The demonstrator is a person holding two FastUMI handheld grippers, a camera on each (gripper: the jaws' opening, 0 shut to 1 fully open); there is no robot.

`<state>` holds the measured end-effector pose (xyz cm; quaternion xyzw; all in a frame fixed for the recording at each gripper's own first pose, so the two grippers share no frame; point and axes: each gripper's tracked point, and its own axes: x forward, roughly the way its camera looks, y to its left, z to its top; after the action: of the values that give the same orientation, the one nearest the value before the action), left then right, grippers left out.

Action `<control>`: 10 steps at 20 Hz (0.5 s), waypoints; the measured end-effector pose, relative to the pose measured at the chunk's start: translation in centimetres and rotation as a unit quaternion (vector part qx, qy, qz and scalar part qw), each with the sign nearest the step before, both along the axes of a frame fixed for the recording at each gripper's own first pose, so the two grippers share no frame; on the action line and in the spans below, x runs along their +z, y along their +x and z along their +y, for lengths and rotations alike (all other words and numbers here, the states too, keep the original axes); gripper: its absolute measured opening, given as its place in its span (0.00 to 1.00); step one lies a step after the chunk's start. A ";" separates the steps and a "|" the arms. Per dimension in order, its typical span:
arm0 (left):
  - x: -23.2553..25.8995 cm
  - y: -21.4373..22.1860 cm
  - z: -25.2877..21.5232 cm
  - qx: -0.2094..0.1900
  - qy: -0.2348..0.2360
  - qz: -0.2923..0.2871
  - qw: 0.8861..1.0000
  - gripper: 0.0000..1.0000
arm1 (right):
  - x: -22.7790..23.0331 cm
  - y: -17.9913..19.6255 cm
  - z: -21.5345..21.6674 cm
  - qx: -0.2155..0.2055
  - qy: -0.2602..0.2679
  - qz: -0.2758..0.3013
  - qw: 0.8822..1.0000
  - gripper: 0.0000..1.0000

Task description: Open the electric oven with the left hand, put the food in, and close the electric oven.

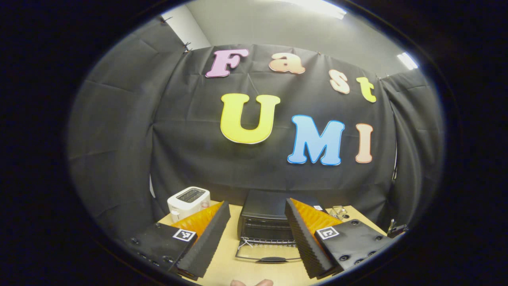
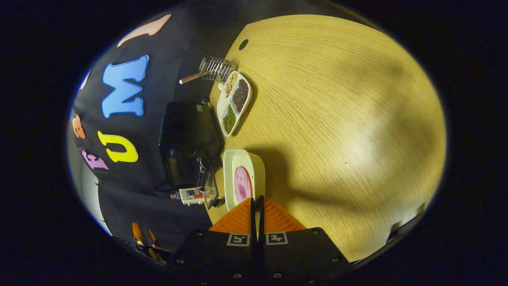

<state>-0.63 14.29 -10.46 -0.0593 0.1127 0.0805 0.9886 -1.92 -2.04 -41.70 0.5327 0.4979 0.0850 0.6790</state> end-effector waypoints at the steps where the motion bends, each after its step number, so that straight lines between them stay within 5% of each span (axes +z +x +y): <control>1: 0.0 0.0 0.1 0.000 0.000 0.000 1.000 0.97 | 0.6 0.1 0.2 -0.003 0.006 -0.006 1.000 0.00; 10: 1.9 0.2 1.1 -0.008 0.009 -0.022 1.000 0.91 | 7.9 1.8 8.0 0.001 0.077 -0.083 0.994 0.00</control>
<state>-0.44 15.35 -8.53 -0.0513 0.0903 0.0722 0.9920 -0.16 5.94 -33.77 0.5740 0.4322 0.1681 0.6749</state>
